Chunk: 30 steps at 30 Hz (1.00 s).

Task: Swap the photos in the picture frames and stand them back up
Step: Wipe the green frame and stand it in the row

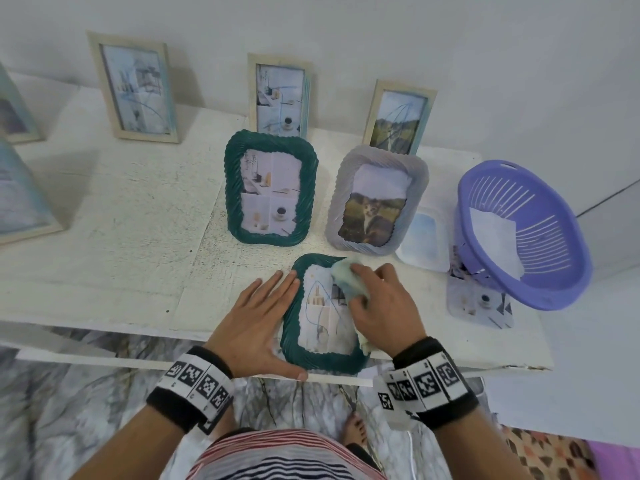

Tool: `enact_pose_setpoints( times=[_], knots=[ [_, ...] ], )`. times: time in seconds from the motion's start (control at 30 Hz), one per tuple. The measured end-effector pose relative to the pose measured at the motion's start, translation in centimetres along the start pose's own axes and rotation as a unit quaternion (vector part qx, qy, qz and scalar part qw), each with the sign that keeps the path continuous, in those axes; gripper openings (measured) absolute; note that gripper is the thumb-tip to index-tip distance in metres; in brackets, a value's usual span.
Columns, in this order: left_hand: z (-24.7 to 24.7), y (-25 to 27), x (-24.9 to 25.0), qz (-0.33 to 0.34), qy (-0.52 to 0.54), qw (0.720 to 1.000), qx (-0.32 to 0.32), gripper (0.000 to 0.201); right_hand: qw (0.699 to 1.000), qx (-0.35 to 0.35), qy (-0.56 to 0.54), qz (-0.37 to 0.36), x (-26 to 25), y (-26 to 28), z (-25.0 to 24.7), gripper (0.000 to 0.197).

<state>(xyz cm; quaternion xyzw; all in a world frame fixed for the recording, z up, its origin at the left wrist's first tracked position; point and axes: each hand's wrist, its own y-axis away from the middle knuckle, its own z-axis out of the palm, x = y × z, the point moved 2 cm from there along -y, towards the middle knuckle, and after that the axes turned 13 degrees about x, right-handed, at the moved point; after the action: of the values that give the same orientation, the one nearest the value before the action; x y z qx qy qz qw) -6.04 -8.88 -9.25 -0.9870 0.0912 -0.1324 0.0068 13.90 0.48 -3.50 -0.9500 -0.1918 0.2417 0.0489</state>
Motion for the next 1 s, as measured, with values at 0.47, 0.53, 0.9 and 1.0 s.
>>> enact_pose_setpoints(
  times=[0.47, 0.53, 0.9, 1.0],
  knots=[
    [0.2, -0.2, 0.1, -0.025, 0.010, 0.999, 0.020, 0.141, 0.976, -0.125, 0.006, -0.181, -3.2, 0.8, 3.1, 0.021],
    [0.2, -0.1, 0.1, -0.025, 0.012, 0.999, 0.023, 0.141, 0.976, -0.120, 0.032, -0.179, -2.8, -0.2, 3.1, 0.021],
    [-0.1, -0.2, 0.2, -0.033, 0.009, 0.999, 0.012, 0.141, 0.945, -0.218, 0.018, -0.242, -2.2, 0.3, 2.0, 0.031],
    [-0.1, -0.2, 0.2, -0.031, 0.002, 0.999, 0.011, 0.141, 0.962, -0.169, 0.073, -0.203, -1.2, -1.9, 2.5, 0.030]
  ],
)
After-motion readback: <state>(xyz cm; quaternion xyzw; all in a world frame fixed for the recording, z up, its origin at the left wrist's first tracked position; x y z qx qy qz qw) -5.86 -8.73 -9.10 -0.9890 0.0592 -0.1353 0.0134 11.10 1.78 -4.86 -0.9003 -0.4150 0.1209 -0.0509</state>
